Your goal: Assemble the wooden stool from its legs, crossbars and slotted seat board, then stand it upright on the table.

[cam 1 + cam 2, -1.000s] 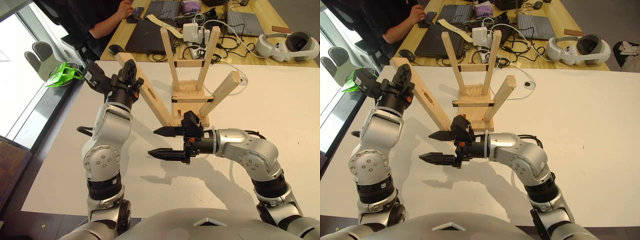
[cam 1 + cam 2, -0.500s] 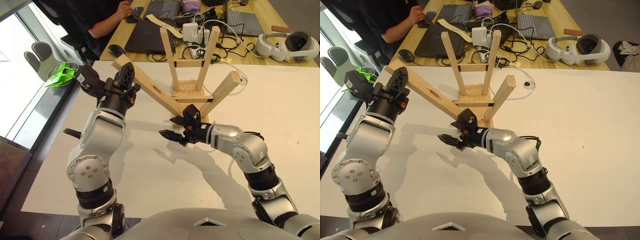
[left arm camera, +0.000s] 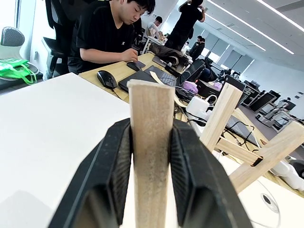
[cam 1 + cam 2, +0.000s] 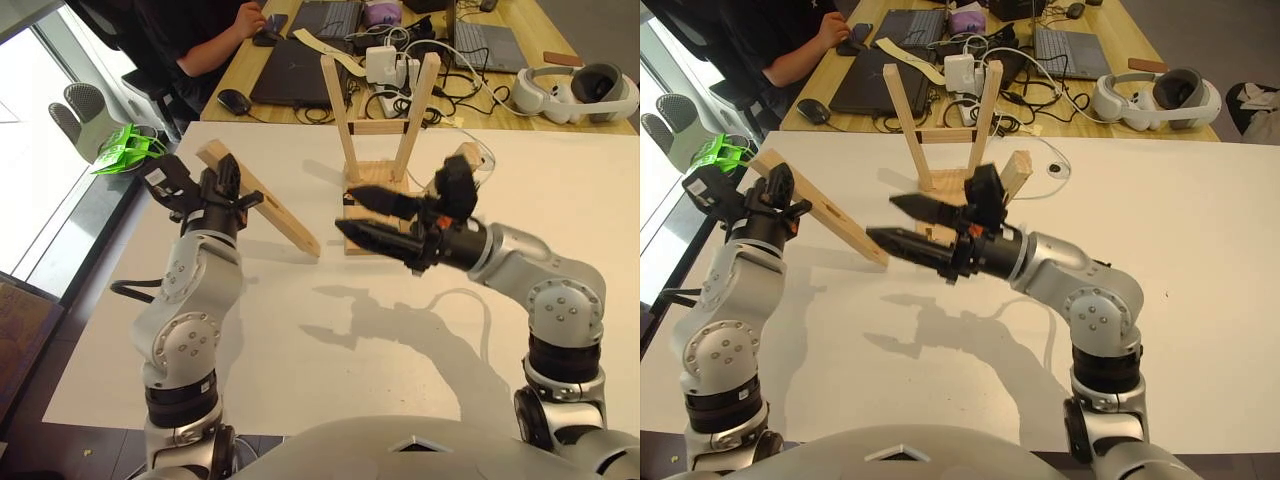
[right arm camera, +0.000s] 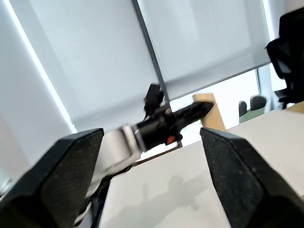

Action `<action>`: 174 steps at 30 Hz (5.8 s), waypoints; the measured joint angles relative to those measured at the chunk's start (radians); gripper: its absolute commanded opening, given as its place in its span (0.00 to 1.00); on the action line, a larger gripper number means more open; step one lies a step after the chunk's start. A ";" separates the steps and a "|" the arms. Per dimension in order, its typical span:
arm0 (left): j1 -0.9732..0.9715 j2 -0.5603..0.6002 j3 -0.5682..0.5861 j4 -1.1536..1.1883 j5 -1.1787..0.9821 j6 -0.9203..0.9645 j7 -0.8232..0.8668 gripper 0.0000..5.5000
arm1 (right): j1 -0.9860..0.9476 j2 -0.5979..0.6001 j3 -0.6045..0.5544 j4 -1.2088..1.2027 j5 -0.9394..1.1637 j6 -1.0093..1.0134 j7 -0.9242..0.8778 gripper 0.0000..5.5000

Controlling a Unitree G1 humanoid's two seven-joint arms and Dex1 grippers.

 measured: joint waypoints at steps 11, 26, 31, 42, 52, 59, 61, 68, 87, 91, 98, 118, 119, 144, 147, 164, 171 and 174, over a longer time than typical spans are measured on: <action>-0.041 -0.147 -0.052 0.036 0.320 -0.093 -0.039 0.19 | -0.194 -0.046 -0.297 0.239 -0.697 -0.431 -0.683 0.68; -0.164 -0.318 -0.094 0.169 0.436 -0.140 -0.108 0.19 | -0.009 0.094 -0.267 0.381 -0.613 -0.242 -0.609 0.68; -0.150 -0.319 -0.090 0.154 0.384 -0.135 -0.063 0.19 | 0.012 0.099 -0.257 0.371 -0.609 -0.221 -0.599 0.68; 0.040 -0.308 -0.053 0.089 0.099 -0.172 0.062 0.19 | 0.045 0.099 -0.211 0.341 -0.590 -0.129 -0.546 0.68; 0.040 -0.307 -0.015 0.075 0.090 -0.208 0.128 0.19 | 0.179 0.065 -0.079 0.211 -0.516 0.120 -0.414 0.68; 0.002 -0.289 0.036 0.052 0.144 -0.173 0.100 0.19 | 0.180 0.086 -0.061 0.195 -0.509 0.123 -0.391 0.68; -0.022 -0.290 0.036 0.052 0.170 -0.170 0.088 0.19 | 0.180 0.085 -0.060 0.195 -0.509 0.123 -0.388 0.68; -0.029 -0.303 -0.006 0.114 0.212 -0.211 0.009 0.19 | 0.173 0.080 -0.065 0.209 -0.526 0.116 -0.393 0.68; -0.057 -0.304 0.015 0.139 0.104 -0.276 -0.044 0.19 | 0.134 0.102 -0.142 0.267 -0.549 0.051 -0.438 0.68; -0.068 -0.306 0.014 0.132 0.091 -0.266 -0.042 0.19 | 0.134 0.102 -0.141 0.267 -0.549 0.051 -0.438 0.68; -0.045 -0.305 -0.029 0.178 0.091 -0.270 -0.071 0.19 | 0.134 0.102 -0.141 0.272 -0.548 0.051 -0.436 0.68; -0.019 -0.301 -0.114 0.229 0.229 -0.340 -0.143 0.19 | 0.129 0.103 -0.142 0.274 -0.548 0.045 -0.436 0.68; -0.019 -0.301 -0.114 0.228 0.239 -0.345 -0.143 0.19 | 0.126 0.103 -0.142 0.274 -0.548 0.044 -0.436 0.68; -0.015 -0.289 -0.274 0.236 0.536 -0.383 -0.256 0.19 | 0.121 0.106 -0.138 0.276 -0.548 0.039 -0.435 0.68; 0.025 -0.292 -0.269 0.202 0.544 -0.379 -0.265 0.19 | 0.121 0.106 -0.139 0.276 -0.548 0.039 -0.434 0.68; 0.049 -0.289 -0.346 0.055 0.666 -0.128 -0.264 0.19 | 0.121 0.109 -0.154 0.274 -0.557 0.005 -0.436 0.68; -0.036 -0.289 -0.244 -0.029 0.586 0.122 -0.272 0.19 | 0.121 0.124 -0.162 0.273 -0.557 -0.010 -0.438 0.68; -0.109 -0.296 -0.182 -0.083 0.550 0.304 -0.272 0.19 | 0.124 0.125 -0.162 0.269 -0.557 -0.016 -0.439 0.68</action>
